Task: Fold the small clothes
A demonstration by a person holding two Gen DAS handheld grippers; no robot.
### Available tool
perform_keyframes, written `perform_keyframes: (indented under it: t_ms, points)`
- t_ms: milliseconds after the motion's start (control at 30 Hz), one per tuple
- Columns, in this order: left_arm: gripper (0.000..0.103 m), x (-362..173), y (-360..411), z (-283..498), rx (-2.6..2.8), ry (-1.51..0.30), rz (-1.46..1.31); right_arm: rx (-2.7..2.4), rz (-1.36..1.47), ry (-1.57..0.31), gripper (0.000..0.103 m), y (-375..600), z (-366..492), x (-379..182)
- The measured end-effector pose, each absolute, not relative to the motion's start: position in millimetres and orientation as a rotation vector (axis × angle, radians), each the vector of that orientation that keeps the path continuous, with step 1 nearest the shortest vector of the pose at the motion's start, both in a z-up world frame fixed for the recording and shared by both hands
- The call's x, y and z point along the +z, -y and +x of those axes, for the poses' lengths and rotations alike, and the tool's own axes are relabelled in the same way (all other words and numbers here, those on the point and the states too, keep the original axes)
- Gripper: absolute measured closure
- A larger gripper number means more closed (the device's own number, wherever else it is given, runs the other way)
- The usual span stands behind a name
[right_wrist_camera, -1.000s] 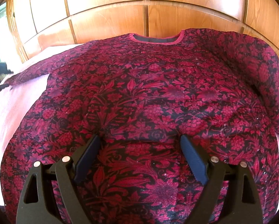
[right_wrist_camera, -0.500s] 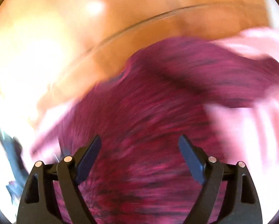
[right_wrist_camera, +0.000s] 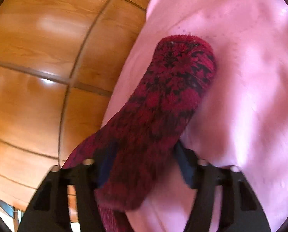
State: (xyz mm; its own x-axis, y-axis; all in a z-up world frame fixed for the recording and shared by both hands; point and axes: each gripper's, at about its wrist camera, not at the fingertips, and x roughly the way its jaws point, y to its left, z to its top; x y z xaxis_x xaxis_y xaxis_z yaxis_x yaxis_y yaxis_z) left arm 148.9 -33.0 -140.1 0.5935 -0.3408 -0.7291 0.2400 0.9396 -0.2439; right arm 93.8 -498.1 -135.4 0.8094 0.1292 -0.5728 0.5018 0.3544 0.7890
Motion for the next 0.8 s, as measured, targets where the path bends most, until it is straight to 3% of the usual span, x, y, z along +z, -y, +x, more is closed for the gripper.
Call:
perform_keyframes:
  t_ms: [67, 100, 400, 500, 633, 733, 800]
  points:
    - [0.041, -139, 34, 151, -0.34, -0.874, -0.119, -0.268, 1.17, -0.65, 0.087, 505, 102, -129]
    - [0.04, -141, 36, 154, -0.341, -0.874, -0.118, -0.28, 1.133, -0.658, 0.09, 506, 106, -121]
    - [0.04, -141, 36, 154, -0.34, -0.87, -0.121, -0.58, 0.601, -0.555, 0.094, 552, 139, -16]
    - [0.04, -141, 36, 154, -0.337, -0.869, -0.117, -0.688, 0.346, -0.651, 0.094, 544, 181, -25]
    - [0.04, -142, 36, 154, -0.338, -0.868, -0.117, -0.765, 0.272, -0.802, 0.094, 545, 206, -68]
    - [0.034, -142, 37, 154, -0.352, -0.868, -0.118, -0.791, 0.339, -0.87, 0.084, 553, 198, -96]
    - [0.032, -142, 39, 154, -0.355, -0.867, -0.108, -0.792, 0.348, -0.864, 0.048, 549, 184, -97]
